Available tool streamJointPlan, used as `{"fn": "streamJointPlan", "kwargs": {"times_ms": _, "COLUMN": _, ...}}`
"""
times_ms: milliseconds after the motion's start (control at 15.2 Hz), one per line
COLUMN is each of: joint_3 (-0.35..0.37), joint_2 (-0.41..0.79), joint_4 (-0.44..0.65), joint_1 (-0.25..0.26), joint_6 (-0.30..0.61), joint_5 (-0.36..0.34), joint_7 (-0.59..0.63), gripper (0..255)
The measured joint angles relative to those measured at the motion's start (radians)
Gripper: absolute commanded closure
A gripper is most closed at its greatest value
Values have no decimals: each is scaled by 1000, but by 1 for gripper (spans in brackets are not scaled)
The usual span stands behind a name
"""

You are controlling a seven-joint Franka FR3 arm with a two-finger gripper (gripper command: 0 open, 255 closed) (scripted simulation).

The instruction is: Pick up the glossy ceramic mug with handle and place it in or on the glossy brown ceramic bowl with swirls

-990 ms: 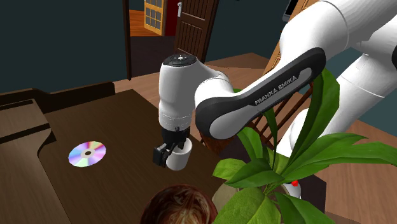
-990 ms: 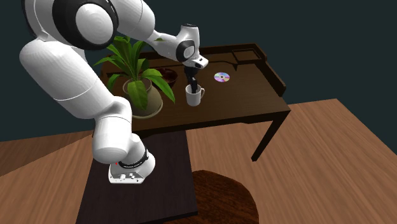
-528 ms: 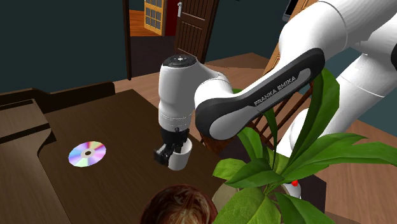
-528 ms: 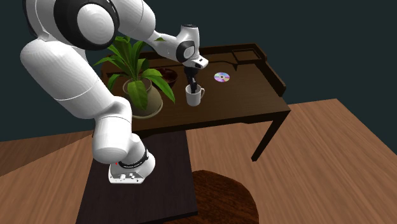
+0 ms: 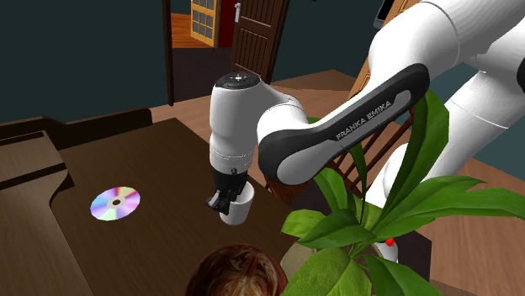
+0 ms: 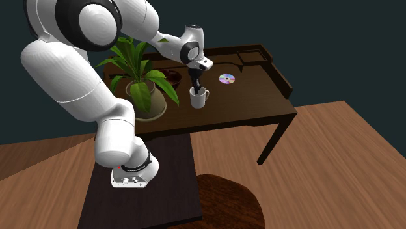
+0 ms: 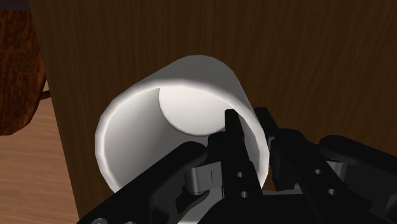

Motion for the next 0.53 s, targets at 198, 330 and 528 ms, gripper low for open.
{"fn": "streamJointPlan", "kwargs": {"times_ms": 198, "joint_3": -4, "joint_2": -15, "joint_4": 8, "joint_1": 1, "joint_6": -19, "joint_5": 12, "joint_7": -11, "gripper": 255}}
{"fn": "streamJointPlan", "kwargs": {"times_ms": 330, "joint_3": -7, "joint_2": -31, "joint_4": 18, "joint_1": 4, "joint_6": -41, "joint_5": 24, "joint_7": -20, "gripper": 255}}
{"fn": "streamJointPlan", "kwargs": {"times_ms": 528, "joint_3": -17, "joint_2": -66, "joint_4": 38, "joint_1": 10, "joint_6": -88, "joint_5": 50, "joint_7": -40, "gripper": 255}}
